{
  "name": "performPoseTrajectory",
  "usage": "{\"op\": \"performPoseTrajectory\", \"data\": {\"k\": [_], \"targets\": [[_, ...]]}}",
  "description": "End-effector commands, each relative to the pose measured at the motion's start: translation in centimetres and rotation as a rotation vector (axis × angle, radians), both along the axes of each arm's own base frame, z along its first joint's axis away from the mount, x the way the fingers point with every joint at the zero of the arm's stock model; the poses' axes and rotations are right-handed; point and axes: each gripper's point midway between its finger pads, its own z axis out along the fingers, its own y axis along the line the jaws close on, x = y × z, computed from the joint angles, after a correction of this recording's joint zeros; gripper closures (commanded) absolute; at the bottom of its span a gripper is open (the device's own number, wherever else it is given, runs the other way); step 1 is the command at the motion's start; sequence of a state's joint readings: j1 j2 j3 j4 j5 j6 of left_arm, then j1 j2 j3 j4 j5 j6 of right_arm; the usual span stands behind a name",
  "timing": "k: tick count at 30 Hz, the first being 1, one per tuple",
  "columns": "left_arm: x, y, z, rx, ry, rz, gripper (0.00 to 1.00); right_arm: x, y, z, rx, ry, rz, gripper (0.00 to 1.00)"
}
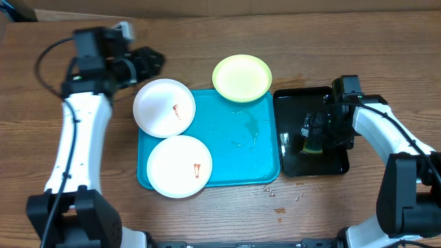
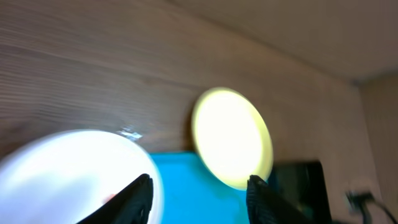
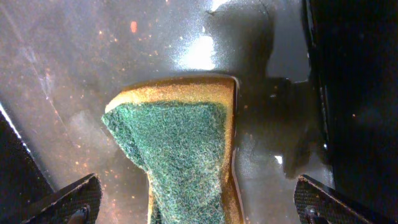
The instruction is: Clean dirty plates on tray and stack at the side
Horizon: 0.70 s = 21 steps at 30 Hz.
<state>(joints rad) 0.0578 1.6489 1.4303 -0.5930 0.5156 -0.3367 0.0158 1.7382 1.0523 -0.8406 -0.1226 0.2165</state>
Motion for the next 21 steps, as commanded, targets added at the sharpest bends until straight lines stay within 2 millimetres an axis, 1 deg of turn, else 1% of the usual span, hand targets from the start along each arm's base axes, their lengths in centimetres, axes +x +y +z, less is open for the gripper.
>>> {"op": "performPoseTrajectory", "data": {"k": [1, 5, 7, 9, 11, 14, 16, 19, 21], "targets": [[0.9, -5.0, 2.6, 0.073, -0.045, -0.115, 0.48, 0.1, 0.0, 0.7, -0.009, -0.024, 0.002, 0.0], [2.5, -7.4, 2.8, 0.233, 0.065, -0.13, 0.48, 0.1, 0.0, 0.7, -0.009, -0.024, 0.002, 0.0], [3.3, -9.0, 2.0, 0.255, 0.14, -0.188, 0.47, 0.1, 0.0, 0.7, -0.009, -0.024, 0.002, 0.0], [4.0, -9.7, 0.1, 0.262, 0.22, -0.208, 0.47, 0.1, 0.0, 0.7, -0.009, -0.024, 0.002, 0.0], [4.9, -9.9, -2.8, 0.27, 0.304, -0.216, 0.46, 0.1, 0.0, 0.7, -0.009, -0.024, 0.002, 0.0], [5.8, -10.3, -7.1, 0.261, 0.386, -0.233, 0.38, 0.1, 0.0, 0.7, -0.009, -0.024, 0.002, 0.0], [6.0, -10.4, -9.5, 0.261, 0.428, -0.239, 0.37, 0.1, 0.0, 0.7, -0.009, -0.024, 0.002, 0.0], [6.2, -11.0, -12.1, 0.267, 0.46, -0.251, 0.37, 0.1, 0.0, 0.7, -0.009, -0.024, 0.002, 0.0], [6.5, -11.4, -13.2, 0.269, 0.467, -0.258, 0.39, 0.1, 0.0, 0.7, -0.009, -0.024, 0.002, 0.0]]}}
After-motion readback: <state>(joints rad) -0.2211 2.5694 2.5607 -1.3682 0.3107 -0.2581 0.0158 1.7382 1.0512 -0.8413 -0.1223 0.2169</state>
